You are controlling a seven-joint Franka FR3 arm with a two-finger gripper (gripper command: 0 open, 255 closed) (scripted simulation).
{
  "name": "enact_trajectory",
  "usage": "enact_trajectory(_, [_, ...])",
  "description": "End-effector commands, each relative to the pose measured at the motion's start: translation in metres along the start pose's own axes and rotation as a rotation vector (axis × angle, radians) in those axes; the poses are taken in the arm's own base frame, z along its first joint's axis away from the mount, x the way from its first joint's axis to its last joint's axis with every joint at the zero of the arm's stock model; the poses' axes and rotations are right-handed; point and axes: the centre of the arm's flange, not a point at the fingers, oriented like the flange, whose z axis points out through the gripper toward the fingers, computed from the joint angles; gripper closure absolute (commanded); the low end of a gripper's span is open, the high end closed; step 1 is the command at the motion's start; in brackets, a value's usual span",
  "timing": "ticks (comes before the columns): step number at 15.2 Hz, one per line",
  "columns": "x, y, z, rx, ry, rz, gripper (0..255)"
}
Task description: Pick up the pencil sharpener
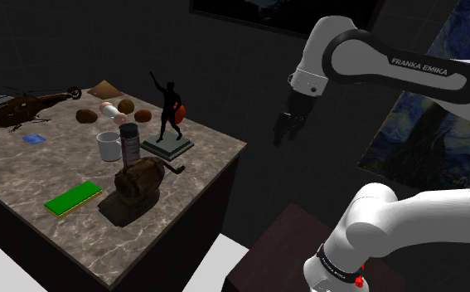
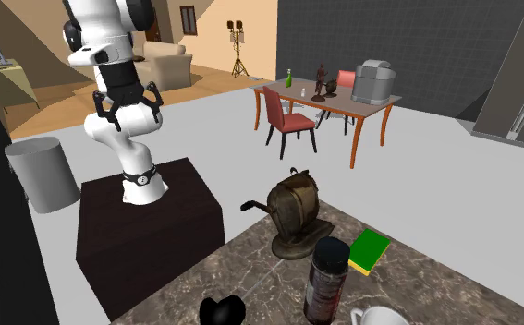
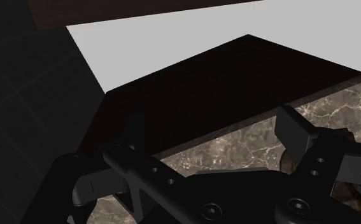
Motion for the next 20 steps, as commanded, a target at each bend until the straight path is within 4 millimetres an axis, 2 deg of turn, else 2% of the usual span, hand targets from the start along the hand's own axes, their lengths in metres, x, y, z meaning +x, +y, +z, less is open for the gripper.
enact_trajectory(1, [0.0, 0.0, 0.0, 0.0, 0.0, 0.0, 0])
enact_trajectory(20, [0.17, -0.141, 0.12, -0.028, 0.011, -0.202, 0])
